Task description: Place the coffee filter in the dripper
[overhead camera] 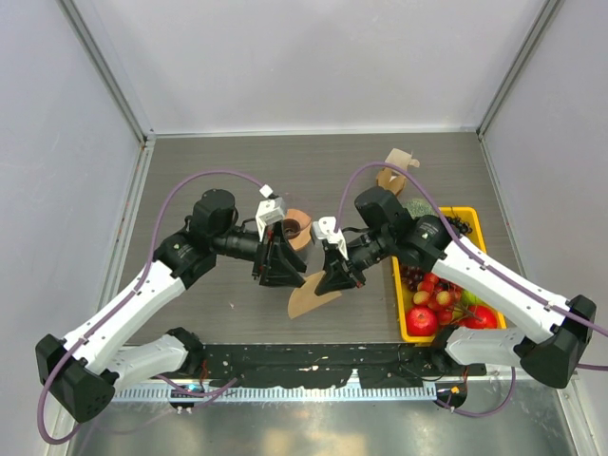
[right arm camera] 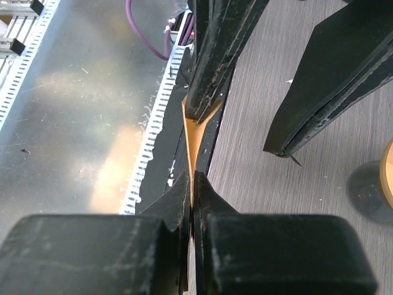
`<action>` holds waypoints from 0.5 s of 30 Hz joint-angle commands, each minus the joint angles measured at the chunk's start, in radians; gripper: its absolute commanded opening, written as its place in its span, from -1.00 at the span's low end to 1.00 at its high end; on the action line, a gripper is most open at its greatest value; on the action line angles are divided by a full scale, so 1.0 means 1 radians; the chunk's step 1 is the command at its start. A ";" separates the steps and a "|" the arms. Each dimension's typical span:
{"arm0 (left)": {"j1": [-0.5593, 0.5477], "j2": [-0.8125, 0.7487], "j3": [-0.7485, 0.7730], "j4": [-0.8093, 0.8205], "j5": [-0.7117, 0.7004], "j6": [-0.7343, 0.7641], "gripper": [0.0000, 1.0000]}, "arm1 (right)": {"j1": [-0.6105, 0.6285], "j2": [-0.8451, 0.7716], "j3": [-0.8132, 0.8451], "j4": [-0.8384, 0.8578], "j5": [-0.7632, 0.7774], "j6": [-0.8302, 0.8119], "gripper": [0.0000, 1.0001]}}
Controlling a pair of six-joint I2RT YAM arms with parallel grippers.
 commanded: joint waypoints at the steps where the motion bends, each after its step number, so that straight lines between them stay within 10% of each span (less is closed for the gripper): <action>1: -0.003 -0.025 0.001 -0.021 -0.010 0.045 0.08 | -0.008 0.008 0.047 0.049 -0.001 0.025 -0.90; 15: -0.005 -0.028 0.007 -0.080 -0.057 0.103 0.10 | -0.011 0.001 0.046 0.067 0.014 0.046 -0.89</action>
